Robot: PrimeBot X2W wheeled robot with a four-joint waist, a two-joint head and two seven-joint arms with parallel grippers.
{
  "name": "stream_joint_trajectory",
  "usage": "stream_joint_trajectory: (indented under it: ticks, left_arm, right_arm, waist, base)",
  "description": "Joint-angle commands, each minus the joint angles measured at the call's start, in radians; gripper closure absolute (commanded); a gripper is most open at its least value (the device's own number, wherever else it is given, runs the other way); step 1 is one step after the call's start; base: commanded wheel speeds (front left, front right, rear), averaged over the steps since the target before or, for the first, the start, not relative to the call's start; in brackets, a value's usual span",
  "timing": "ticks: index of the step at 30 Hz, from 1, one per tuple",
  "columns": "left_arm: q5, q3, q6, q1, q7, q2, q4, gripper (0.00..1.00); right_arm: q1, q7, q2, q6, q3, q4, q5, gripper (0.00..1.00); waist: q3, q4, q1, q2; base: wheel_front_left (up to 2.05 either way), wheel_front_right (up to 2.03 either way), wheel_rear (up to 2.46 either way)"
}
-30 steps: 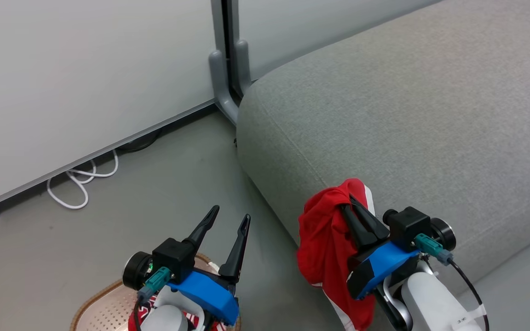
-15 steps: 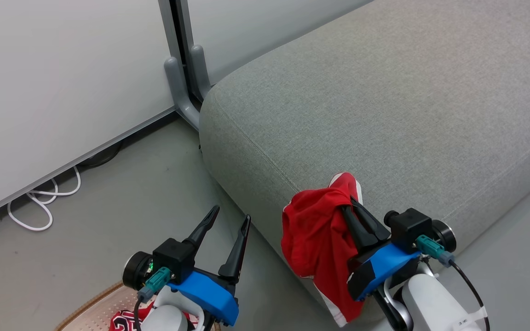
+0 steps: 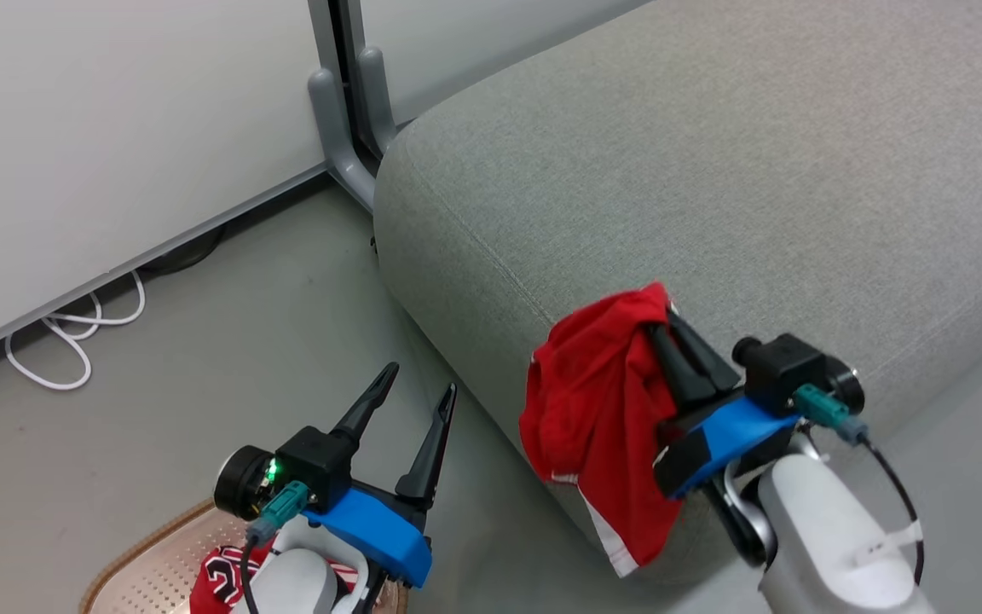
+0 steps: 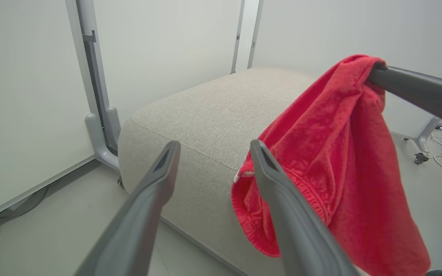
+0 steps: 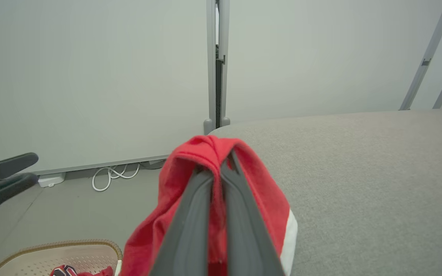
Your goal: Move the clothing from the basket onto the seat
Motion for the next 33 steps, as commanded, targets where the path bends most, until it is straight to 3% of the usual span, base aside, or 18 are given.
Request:
stream_joint_trajectory:
  ticks: [1,8,13,14,15,23,33]
  left_arm:
    - [0.007,-0.003,-0.002,-0.029,-0.003,0.011,-0.007,0.00]
    - [0.026,-0.013,-0.002,-0.097,-0.003,0.043,-0.037,0.00]
    - [0.045,-0.034,-0.002,-0.180,-0.003,0.078,-0.084,0.00]
    - [0.054,-0.035,-0.002,-0.212,-0.003,0.094,-0.105,0.00]
    - [0.054,-0.035,-0.002,-0.212,-0.003,0.094,-0.105,0.00]
    - [0.093,-0.036,-0.002,-0.317,-0.003,0.136,-0.201,0.00]
    - [0.149,-0.035,-0.002,-0.357,-0.003,0.151,-0.290,0.00]
  right_arm:
    - [-0.059,-0.004,-0.002,0.000,-0.034,0.004,-0.005,1.00]
    - [-0.251,-0.004,-0.001,0.000,-0.174,0.024,-0.012,1.00]
    - [-0.435,0.000,-0.002,0.000,-0.359,0.041,-0.083,1.00]
    - [-0.496,0.006,-0.009,0.000,-0.433,0.035,-0.109,1.00]
    - [-0.496,0.006,-0.009,0.000,-0.433,0.035,-0.109,1.00]
    - [-0.715,0.011,-0.113,0.000,-0.692,0.098,-0.158,1.00]
    - [-0.719,-0.002,-0.176,0.000,-0.790,0.238,-0.274,1.00]
  waist:
    - [0.038,0.017,0.0000,0.0000]
    - [0.166,0.060,0.0000,0.0000]
    - [0.311,0.108,0.0000,0.0000]
    - [0.366,0.125,0.0000,0.0000]
    - [0.366,0.125,0.0000,0.0000]
    - [0.587,0.181,0.0000,0.0000]
    - [0.730,0.234,0.0000,0.0000]
  base:
    - [0.00,0.00,0.00]
    - [0.00,0.00,0.00]
    - [0.00,0.00,0.00]
    - [0.00,0.00,0.00]
    - [0.00,0.00,0.00]
    - [0.00,0.00,0.00]
    - [0.00,0.00,0.00]
